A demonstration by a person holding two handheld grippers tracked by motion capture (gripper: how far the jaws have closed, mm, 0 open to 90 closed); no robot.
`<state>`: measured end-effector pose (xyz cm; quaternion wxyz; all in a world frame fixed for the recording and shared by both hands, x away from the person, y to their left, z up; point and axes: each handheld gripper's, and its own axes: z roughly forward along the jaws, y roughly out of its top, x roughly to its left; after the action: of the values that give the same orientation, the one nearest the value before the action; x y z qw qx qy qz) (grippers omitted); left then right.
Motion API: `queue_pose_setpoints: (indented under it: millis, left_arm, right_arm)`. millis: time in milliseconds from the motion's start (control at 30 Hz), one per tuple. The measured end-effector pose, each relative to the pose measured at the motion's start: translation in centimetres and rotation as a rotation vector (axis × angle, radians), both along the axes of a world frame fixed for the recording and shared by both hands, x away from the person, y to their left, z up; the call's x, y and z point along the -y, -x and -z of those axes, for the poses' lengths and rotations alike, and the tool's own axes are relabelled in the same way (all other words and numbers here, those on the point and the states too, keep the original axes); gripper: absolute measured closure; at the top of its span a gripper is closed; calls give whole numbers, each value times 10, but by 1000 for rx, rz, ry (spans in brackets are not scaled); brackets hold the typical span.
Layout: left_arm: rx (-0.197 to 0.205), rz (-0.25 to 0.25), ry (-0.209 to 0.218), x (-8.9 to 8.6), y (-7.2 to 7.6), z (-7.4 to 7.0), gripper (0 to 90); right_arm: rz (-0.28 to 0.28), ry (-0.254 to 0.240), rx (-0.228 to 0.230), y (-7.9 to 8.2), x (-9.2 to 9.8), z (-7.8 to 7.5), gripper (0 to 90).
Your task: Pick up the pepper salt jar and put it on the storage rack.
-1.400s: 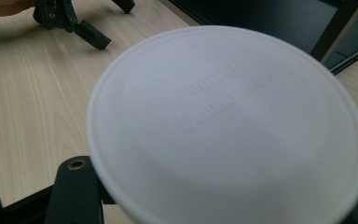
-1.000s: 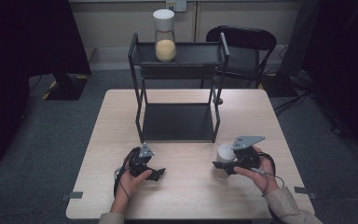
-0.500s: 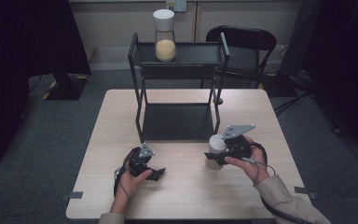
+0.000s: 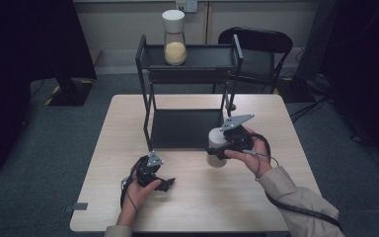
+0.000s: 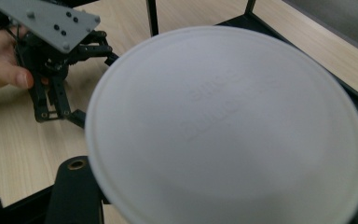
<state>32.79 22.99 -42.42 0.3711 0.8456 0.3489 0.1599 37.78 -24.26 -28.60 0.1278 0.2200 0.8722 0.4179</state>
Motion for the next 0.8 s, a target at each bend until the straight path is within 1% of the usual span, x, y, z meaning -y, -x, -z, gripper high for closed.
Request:
queue_pose_setpoints:
  millis: [300,433,600,800]
  left_arm:
    - [0,-1,1,0,0,0,0]
    - [1,1,-2,0,0,0,0]
    - [0,0,-1,0,0,0,0]
    - [0,0,-1,0,0,0,0]
  right_arm:
    - [4,-12,4,-14,-11,-18,351]
    - [3,-8,7,-19,-16,-25,351]
    - [2,-17,-7,-27,-19,-31,351]
    - [-3,-13,-11,-34,-23,-41,351]
